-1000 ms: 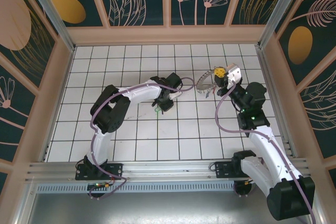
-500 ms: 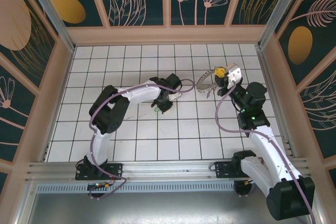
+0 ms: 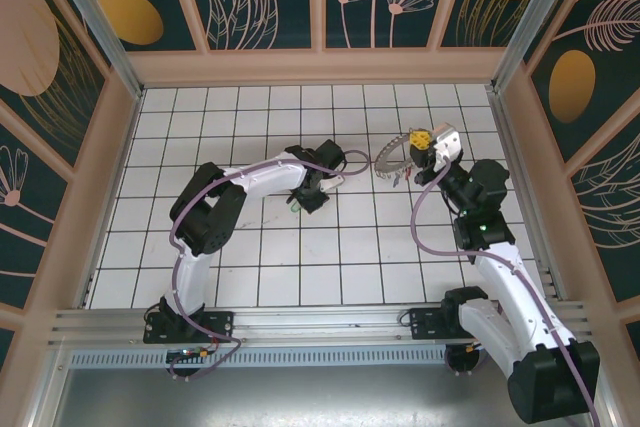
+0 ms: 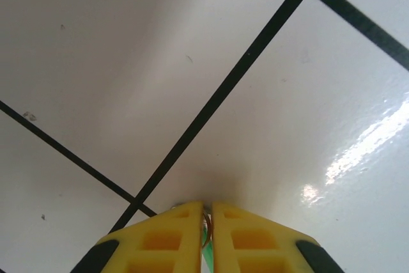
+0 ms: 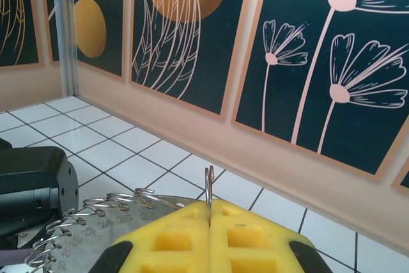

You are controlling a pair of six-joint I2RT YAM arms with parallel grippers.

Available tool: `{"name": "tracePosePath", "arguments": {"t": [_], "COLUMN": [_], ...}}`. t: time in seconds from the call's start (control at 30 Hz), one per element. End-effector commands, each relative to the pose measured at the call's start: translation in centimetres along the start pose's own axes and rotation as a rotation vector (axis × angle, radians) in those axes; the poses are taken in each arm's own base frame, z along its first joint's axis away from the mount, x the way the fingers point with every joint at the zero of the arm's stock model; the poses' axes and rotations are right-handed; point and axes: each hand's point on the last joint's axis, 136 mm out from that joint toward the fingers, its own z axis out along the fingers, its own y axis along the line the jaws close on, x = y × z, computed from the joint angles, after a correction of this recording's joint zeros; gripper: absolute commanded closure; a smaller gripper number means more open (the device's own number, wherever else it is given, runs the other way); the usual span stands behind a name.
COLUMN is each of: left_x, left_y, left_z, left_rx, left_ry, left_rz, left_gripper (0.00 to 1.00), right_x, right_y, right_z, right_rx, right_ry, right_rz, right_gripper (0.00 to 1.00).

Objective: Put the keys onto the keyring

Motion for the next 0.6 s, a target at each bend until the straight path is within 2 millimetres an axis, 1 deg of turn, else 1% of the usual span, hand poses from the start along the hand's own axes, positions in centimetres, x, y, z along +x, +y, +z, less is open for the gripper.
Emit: {"name": "tracePosePath", "arguments": {"t": [0.0, 0.13, 0.3, 0.57], "left_x": [0.3, 0.4, 0.3, 0.5], "left_y": [0.6, 1.0, 1.9, 2.5], "left_z": [-0.4, -0.4, -0.5, -0.3], "left_rx": [-0.029, -0.049, -0.079, -0.098], "left_ry": [0.022, 0.025, 0.013, 0.013], "left_rz": [-0.005, -0.011, -0.028, -0.036], "left_gripper": [0.88, 0.87, 0.8, 0.73], "right_x": [-1.6, -1.6, -1.5, -1.5], "right_y": [-0.1, -0.2, -0.2, -0.1], "right_z": [-0.4, -0.4, -0.4, -0.4], "right_rx": [0.002, 0.001, 0.001, -0.002], "right_ry": [-0.061, -0.06, -0.06, -0.061], "right_rz": [-0.028, -0.029, -0.026, -0.024], "right_gripper": [1.0, 1.0, 1.0, 1.0]}}
